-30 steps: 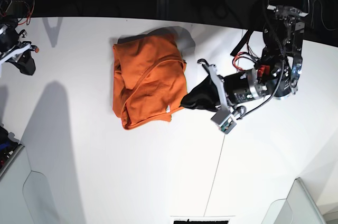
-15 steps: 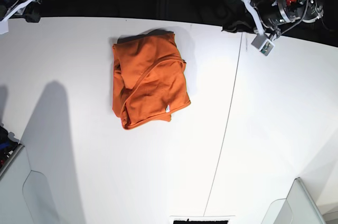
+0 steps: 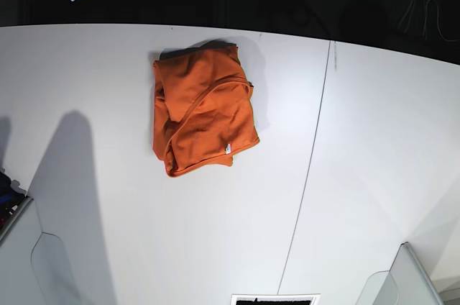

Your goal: Layout the t-shirt on the table in an organized manner, then fold the t-shirt properly

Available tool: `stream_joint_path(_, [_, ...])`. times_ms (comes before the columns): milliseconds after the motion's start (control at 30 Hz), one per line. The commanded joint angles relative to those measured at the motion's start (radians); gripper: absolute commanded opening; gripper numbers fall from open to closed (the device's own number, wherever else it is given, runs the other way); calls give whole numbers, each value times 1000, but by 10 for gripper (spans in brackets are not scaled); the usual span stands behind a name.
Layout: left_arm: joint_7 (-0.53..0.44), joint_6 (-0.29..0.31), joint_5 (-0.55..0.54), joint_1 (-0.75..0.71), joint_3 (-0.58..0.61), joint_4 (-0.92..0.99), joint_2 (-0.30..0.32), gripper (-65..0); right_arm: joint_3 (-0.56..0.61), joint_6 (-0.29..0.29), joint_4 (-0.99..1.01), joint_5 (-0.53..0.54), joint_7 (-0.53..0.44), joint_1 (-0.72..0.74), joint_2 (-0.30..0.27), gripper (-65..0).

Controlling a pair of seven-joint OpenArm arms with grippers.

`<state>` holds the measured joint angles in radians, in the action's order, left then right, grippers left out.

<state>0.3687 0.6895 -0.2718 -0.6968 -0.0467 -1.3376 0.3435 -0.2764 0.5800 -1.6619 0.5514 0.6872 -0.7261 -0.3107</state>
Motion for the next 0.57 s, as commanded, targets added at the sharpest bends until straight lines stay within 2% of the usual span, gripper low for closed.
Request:
stream_joint_path(0, [-64, 9, 30, 8, 12, 43, 8, -620, 27, 7, 2, -21, -37, -10, -11, -650])
stream_joint_path(67, [-119, 9, 91, 56, 43, 151, 8, -620, 93, 0, 34, -95, -98, -5, -11, -650])
stream_joint_path(267, [-140, 9, 93, 243, 152, 410, 6, -620, 251, -8, 277, -283, -232, 85, -3, -650])
stream_joint_path(367, [-197, 9, 90, 319, 206, 502, 6, -620, 274, -8, 438, -327, -240, 160, 31, -650])
stream_joint_path(467, [-243, 9, 90, 369, 248, 560, 5, -620, 273, -8, 580, -324, -253, 229, 54, -650])
stream_joint_path(533, [-278, 9, 90, 388, 260, 575, 5, -620, 273, -8, 651, -324, -313, 270, 63, -650])
